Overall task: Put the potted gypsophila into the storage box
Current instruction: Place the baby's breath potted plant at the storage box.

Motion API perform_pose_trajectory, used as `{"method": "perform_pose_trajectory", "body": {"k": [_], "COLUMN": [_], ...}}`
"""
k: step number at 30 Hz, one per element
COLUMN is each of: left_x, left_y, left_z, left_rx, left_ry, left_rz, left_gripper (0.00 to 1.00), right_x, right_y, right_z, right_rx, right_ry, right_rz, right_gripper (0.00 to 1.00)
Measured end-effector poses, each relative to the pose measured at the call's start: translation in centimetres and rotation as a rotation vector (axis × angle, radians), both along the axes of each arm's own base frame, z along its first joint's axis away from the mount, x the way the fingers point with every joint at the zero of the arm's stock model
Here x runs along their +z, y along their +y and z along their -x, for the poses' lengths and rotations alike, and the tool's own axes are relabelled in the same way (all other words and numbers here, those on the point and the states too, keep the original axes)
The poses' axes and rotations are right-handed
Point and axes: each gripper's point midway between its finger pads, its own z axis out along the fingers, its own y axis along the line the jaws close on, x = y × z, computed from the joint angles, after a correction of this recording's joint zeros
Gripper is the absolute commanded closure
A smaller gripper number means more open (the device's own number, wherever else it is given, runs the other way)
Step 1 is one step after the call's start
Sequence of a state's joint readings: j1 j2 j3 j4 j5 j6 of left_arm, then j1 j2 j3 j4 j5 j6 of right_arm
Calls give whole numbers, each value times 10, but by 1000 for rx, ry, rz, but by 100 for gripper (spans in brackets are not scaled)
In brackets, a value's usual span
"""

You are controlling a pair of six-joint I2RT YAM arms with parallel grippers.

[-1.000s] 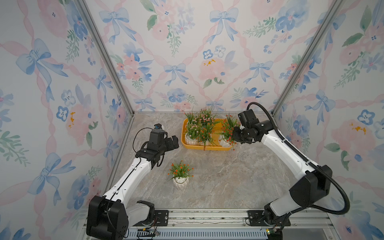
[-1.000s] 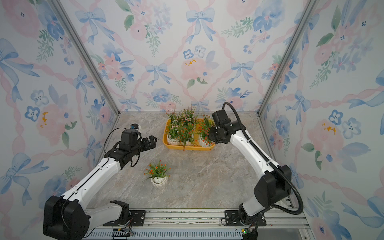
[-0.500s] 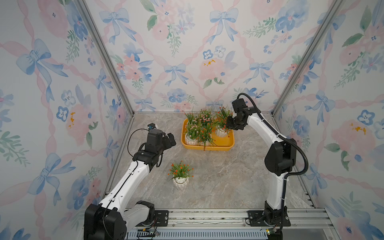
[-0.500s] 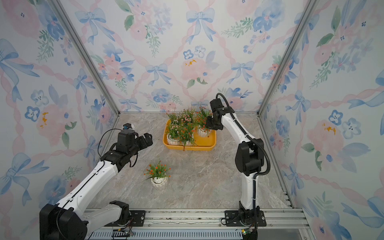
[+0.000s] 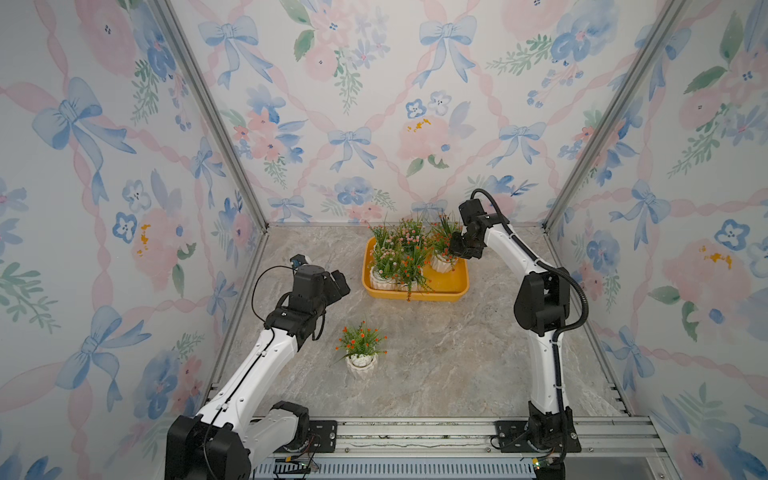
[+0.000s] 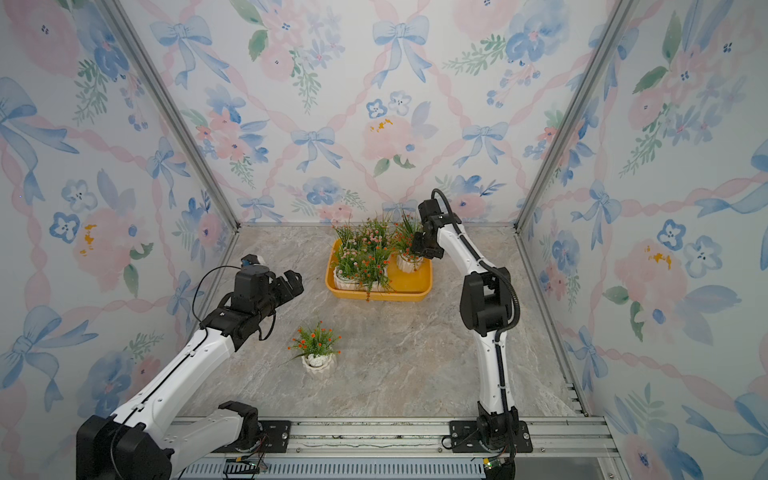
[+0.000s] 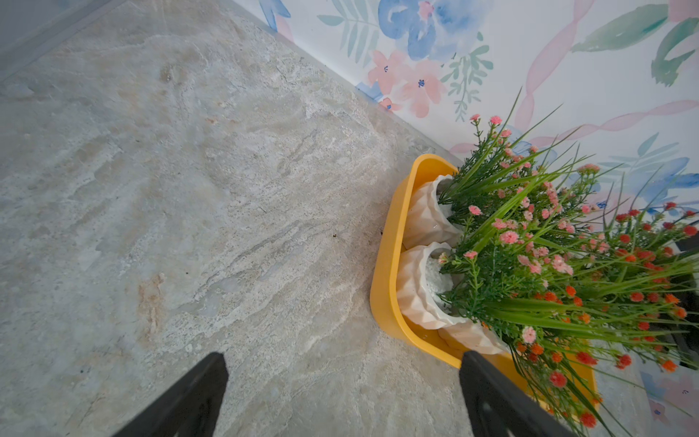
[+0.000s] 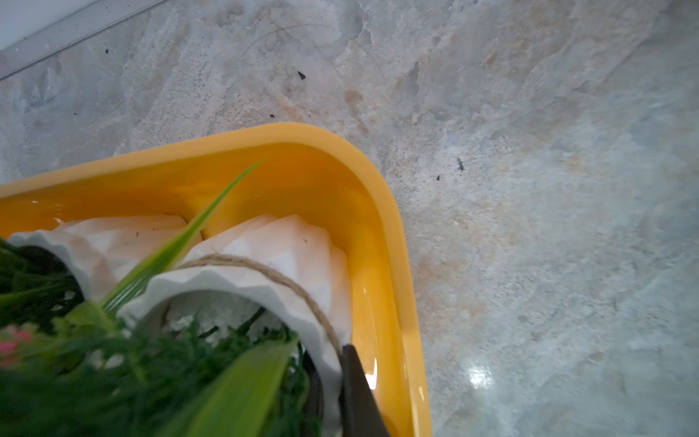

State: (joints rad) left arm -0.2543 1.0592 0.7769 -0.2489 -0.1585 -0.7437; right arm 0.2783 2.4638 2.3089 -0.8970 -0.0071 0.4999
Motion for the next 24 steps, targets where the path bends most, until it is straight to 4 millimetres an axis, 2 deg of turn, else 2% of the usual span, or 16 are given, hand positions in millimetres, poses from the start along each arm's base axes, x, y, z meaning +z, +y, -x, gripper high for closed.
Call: {"method": "perform_pose_trajectory", "body": {"k": [4, 14, 19, 21, 22, 24], "left_x": [-4, -1, -4, -4, -3, -5], "left_y": [2, 4, 3, 3, 3, 4], "left_z": [8, 15, 16, 18, 19, 23], "left_rx": [11, 14, 11, 8, 7, 8], "left_ry": [-2, -20, -17, -19, -26, -31], "left_rz": [19, 30, 31, 34, 36, 37], "left_gripper": [2, 2, 2, 2, 2, 2], "right_x": [-7, -3, 3, 7, 9, 9], "right_y": [6, 12, 14, 17, 19, 22], "right_z": [-3, -7, -12, -14, -15, -16], "right_rx": [-6, -12, -16, -14, -11, 4], "right_ry": [-6, -26, -55, -76, -86, -100], "right_rz": [-9, -18, -7, -1, 4, 27], "right_gripper": [92, 89, 74, 60, 56, 53]}}
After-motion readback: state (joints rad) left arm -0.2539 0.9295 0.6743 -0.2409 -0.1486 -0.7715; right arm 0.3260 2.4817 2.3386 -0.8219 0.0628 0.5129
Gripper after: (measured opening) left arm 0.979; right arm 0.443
